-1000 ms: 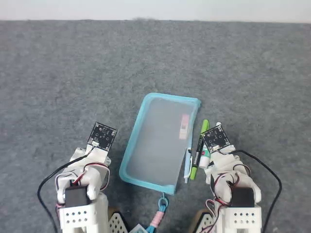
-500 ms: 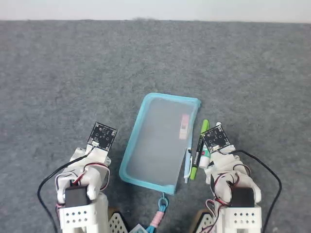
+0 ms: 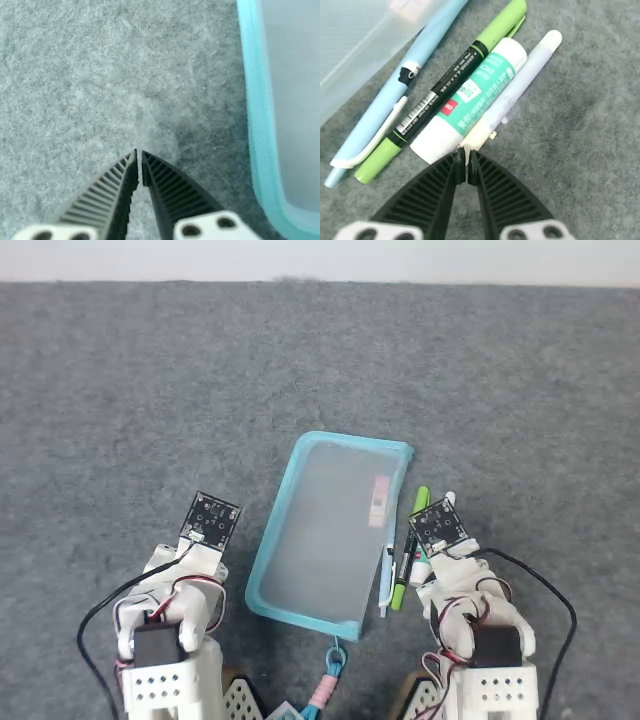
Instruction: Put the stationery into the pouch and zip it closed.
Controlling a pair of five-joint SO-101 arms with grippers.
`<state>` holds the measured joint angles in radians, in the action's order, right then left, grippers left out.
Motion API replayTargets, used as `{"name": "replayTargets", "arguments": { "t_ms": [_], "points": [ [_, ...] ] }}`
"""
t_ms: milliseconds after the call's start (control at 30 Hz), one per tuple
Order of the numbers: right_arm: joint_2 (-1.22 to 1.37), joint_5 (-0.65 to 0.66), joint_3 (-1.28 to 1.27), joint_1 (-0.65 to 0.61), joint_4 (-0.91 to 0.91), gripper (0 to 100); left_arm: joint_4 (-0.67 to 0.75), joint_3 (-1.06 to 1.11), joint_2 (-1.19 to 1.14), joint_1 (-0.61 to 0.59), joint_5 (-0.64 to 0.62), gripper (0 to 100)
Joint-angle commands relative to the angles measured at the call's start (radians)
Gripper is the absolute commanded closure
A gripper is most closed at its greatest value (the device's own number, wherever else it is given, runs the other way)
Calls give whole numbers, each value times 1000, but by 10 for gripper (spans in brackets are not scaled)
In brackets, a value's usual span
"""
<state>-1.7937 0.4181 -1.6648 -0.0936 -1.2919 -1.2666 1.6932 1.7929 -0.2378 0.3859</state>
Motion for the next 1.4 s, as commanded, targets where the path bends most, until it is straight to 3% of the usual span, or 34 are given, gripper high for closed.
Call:
{"name": "replayTargets", "arguments": {
  "t_ms": [0, 133, 333, 467, 800, 1033, 1167, 1367],
  "points": [
    [-21, 15, -11, 4, 73, 992, -3, -5, 8, -48, 12, 989],
    [-19, 15, 6, 7, 170, 992, -3, -5, 8, -81, 12, 989],
    [-16, 15, 218, 116, 74, 992, -3, -5, 8, -80, 11, 989],
    [42, 15, 295, 111, 62, 992, -3, -5, 8, -80, 11, 989],
    [680, 0, 667, -148, 13, 991, -3, -5, 8, -81, 11, 989],
    [1055, -133, 908, -364, -71, 991, -3, -5, 8, -83, 11, 989],
    [1194, -112, 905, -400, -51, 991, -3, -5, 8, -83, 11, 989],
    [1411, -176, 927, -398, 143, 991, -3, -5, 8, -84, 11, 989]
  ]
}}
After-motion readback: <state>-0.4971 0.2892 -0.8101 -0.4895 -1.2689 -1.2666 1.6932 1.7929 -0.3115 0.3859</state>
